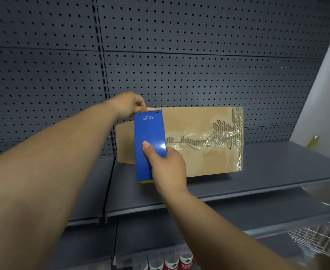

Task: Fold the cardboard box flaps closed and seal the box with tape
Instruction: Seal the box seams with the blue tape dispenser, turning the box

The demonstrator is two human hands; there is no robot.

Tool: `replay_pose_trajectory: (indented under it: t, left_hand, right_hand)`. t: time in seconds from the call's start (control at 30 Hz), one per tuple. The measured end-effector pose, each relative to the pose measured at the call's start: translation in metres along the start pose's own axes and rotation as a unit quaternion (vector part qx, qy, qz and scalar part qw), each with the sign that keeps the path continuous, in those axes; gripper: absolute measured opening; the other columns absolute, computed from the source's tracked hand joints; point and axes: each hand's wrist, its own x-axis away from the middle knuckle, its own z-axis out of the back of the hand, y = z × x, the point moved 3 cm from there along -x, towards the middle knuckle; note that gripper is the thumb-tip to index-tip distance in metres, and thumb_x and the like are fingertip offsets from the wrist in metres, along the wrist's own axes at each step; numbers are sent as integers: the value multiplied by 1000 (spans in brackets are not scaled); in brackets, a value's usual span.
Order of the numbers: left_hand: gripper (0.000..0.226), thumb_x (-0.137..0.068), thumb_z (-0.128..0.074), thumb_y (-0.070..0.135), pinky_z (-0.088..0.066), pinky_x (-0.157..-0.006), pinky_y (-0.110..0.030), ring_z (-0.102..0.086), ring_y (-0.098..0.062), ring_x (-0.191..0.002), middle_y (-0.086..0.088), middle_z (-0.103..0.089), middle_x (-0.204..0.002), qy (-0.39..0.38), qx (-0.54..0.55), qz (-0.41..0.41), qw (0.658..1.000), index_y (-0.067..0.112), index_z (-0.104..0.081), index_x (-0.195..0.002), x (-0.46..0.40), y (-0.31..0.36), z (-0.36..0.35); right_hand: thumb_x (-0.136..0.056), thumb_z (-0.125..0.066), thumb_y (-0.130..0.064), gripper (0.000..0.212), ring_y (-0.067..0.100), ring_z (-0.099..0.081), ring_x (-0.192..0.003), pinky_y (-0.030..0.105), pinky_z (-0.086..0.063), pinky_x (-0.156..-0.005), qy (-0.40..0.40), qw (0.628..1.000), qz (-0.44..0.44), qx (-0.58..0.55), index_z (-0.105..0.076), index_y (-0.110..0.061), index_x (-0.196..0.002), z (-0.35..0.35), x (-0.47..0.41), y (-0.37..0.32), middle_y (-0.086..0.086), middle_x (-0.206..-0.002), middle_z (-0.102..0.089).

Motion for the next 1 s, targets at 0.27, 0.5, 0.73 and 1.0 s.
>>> replay_pose_trajectory:
  t: [0.27, 0.5, 0.73, 1.0]
  left_hand:
    - [29, -86, -56, 46, -38, -68, -26, -52, -16, -83, 0, -61, -89, 12, 15, 1, 1000, 17, -61, -82, -9, -5, -1]
    - [37, -85, -54, 51, -37, -59, -22, -50, -15, -74, 1, -56, -77, 36, 22, 5, 999, 14, -60, -86, -13, -8, -3]
    - [36, -88, -48, 53, -43, -83, -35, -51, -16, -76, 3, -56, -75, 58, 3, 0, 998, 21, -53, -72, -21, -13, -6]
    - [55, -91, -28, 58, -16, -109, -43, -46, -25, -113, -1, -57, -117, 135, -285, -61, 947, 19, -67, -99, -15, -8, -1]
  right_hand:
    - [-83, -64, -45, 32, 14, -65, -74, 21, -44, -55, 14, 1000, -15, -19, -63, -13, -84, -5, 4, 3, 0, -84, -69]
    - [-79, -65, -48, 34, 14, -67, -78, 35, -57, -74, 26, 999, -41, -20, -64, -14, -83, -4, 25, 35, -2, -85, -70]
    - [-81, -66, -45, 32, 10, -64, -68, 23, -49, -57, 17, 998, -64, -23, -62, -13, -80, 0, 33, 45, -1, -80, -68]
    - [-82, -65, -46, 31, 11, -66, -73, 28, -55, -64, 12, 996, -82, -27, -62, -15, -84, -9, 32, 41, -3, -83, -68]
